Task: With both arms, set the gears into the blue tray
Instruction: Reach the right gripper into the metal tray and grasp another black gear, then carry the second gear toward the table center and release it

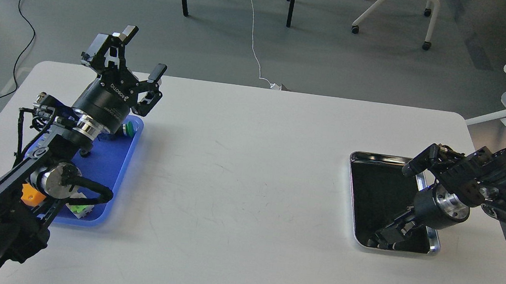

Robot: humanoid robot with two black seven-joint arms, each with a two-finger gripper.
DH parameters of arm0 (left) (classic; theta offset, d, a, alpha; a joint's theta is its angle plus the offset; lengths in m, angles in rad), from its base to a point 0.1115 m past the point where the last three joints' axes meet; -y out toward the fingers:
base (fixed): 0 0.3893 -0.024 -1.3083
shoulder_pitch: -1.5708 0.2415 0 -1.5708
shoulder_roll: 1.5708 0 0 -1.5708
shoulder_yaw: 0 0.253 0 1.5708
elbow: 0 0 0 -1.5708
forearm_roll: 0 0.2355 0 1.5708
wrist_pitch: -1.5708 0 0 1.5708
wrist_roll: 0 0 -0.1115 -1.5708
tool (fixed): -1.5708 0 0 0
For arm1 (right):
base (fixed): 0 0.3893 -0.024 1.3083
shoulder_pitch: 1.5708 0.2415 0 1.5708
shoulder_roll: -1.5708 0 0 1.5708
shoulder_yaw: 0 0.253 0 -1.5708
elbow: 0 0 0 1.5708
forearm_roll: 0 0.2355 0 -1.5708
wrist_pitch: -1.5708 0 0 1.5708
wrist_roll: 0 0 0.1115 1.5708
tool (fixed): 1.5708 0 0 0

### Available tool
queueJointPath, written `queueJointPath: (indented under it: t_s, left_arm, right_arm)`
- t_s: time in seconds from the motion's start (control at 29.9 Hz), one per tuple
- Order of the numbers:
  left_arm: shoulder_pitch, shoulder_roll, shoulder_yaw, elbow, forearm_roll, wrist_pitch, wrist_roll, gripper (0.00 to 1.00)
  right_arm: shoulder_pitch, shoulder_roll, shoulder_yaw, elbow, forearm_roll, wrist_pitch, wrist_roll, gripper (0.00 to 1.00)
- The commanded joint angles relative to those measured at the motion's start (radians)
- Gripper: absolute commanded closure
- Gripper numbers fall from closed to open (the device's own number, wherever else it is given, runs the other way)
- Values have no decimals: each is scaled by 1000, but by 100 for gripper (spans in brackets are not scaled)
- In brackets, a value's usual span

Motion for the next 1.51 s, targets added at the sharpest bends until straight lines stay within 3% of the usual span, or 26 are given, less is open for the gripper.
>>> queueJointPath:
  t_s: [0.0,0.2,0.77,1.07,1.47]
  left_arm:
    - [0,0,0,0,0,1,0,2]
    - [0,5,0,-1,0,-1,0,2]
    - [0,17,0,-6,0,-2,0,2]
    - [-1,18,0,-6,0,-2,0,2]
    - [-1,24,0,-6,0,-2,0,2]
  right_arm:
    - [0,12,-4,-6,0,0,0,46]
    - [3,21,-6,-8,0,0,0,62]
    - [6,11,-23,8,0,0,0,61]
    - [20,12,-34,8,0,0,0,80]
    - [173,20,-24,58,9,0,0,82]
